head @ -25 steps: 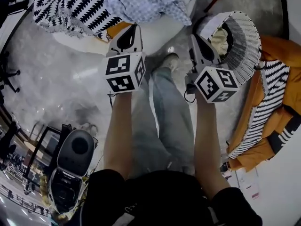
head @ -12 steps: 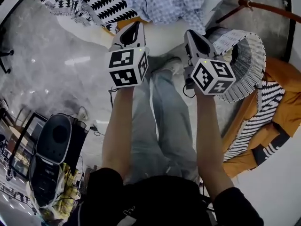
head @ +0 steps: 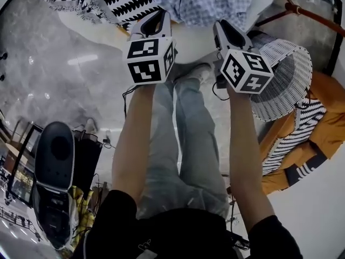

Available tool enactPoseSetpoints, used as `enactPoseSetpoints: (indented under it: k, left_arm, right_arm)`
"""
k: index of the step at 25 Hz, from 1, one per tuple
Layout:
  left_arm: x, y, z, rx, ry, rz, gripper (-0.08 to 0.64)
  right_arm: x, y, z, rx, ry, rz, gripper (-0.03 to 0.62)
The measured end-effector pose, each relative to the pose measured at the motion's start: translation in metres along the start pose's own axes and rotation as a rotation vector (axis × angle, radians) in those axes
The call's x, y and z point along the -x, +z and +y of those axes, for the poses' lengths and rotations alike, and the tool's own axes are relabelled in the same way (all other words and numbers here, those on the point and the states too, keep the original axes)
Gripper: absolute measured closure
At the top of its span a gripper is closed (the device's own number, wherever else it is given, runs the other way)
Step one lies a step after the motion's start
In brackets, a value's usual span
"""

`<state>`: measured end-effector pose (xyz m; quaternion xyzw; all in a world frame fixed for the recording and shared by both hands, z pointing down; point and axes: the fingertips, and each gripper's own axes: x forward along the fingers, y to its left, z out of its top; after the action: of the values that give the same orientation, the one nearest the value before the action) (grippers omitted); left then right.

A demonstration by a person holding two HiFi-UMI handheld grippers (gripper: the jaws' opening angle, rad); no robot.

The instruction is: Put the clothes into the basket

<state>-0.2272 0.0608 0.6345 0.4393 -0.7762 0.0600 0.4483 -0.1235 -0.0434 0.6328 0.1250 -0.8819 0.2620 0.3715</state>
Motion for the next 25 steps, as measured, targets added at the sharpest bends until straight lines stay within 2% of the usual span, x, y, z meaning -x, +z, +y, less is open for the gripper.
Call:
enactPoseSetpoints:
  k: [2,4,7,9,12,14,16,19,21,22,23,24,25]
  left_arm:
    - [-0.015,-0.006,0.012,0.004,-0.016,0.020,0.541]
    - [-0.032,-0.016,0.026,0.014,-0.031,0.043,0.524]
    - [-0.058,-0.028,0.039,0.020,-0.043,0.081,0.423]
    - [-0.069,-0.033,0.043,0.007,-0.037,0.099,0.393]
    - [-0.083,-0.030,0.043,0.001,-0.040,0.102,0.382]
    - [-0.093,-0.027,0.037,-0.006,-0.050,0.099,0.382]
    - [-0.098,-0.028,0.029,-0.040,-0.055,0.094,0.382]
    - [-0.104,-0.014,0.018,-0.098,-0.064,0.086,0.382]
    - [-0.107,-0.001,0.010,-0.125,-0.073,0.068,0.385]
    - [-0.103,-0.003,0.007,-0.136,-0.072,0.067,0.410]
    - [-0.098,-0.008,0.006,-0.155,-0.069,0.069,0.488]
    - [-0.093,-0.013,0.003,-0.190,-0.071,0.071,0.543]
    - [-0.088,-0.016,-0.002,-0.237,-0.082,0.071,0.543]
  right_arm:
    - [-0.020,-0.005,-0.005,-0.001,-0.015,0.029,0.416]
    - [-0.041,-0.012,-0.010,-0.006,-0.026,0.054,0.370]
    - [-0.064,-0.019,-0.024,0.015,-0.065,0.075,0.349]
    - [-0.071,-0.020,-0.032,0.039,-0.094,0.083,0.341]
    - [-0.076,-0.018,-0.046,0.085,-0.148,0.100,0.324]
    - [-0.077,-0.019,-0.061,0.082,-0.178,0.106,0.315]
    - [-0.080,-0.027,-0.071,0.073,-0.170,0.115,0.309]
    - [-0.089,-0.023,-0.077,0.086,-0.129,0.111,0.307]
    - [-0.089,-0.015,-0.077,0.062,-0.124,0.087,0.308]
    - [-0.086,-0.017,-0.072,0.051,-0.117,0.084,0.316]
    - [-0.082,-0.021,-0.066,0.051,-0.106,0.087,0.364]
    - [-0.078,-0.025,-0.060,0.060,-0.096,0.092,0.447]
    - [-0.074,-0.029,-0.054,0.070,-0.089,0.100,0.503]
